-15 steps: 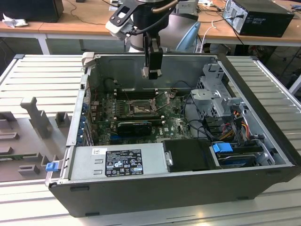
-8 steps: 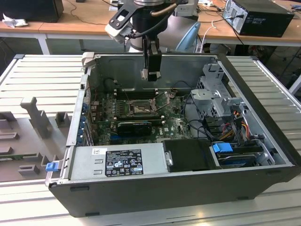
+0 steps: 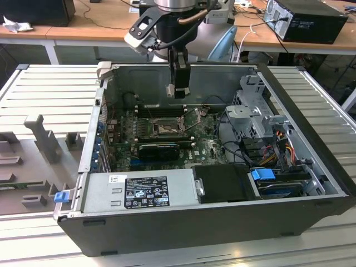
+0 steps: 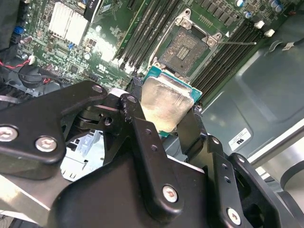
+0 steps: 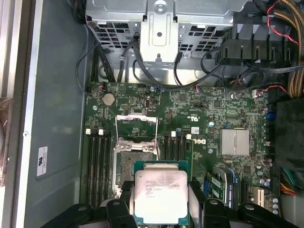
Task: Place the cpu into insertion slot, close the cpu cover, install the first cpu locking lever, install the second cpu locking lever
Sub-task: 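Place the cpu into insertion slot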
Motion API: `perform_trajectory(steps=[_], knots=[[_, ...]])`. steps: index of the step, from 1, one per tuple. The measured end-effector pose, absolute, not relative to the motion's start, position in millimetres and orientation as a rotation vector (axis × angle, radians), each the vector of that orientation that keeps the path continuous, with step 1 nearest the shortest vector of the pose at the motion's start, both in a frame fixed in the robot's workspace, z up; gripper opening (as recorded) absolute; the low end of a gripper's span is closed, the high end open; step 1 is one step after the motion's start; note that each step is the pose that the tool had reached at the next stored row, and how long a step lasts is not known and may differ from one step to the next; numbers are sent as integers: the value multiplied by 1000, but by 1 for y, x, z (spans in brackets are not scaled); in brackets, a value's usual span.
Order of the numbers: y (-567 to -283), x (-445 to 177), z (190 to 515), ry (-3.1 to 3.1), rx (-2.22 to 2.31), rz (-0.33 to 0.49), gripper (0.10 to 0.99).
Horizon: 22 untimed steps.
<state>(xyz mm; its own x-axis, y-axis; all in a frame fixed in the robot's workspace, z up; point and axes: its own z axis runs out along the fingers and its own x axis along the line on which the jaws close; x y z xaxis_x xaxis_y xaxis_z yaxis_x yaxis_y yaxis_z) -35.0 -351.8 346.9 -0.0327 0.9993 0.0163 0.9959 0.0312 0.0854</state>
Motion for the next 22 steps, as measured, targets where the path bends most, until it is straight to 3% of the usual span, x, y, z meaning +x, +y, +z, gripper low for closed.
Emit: perform_trajectory(steps=[22], knots=[[-352, -36, 320, 2180, 2198, 96, 537]])
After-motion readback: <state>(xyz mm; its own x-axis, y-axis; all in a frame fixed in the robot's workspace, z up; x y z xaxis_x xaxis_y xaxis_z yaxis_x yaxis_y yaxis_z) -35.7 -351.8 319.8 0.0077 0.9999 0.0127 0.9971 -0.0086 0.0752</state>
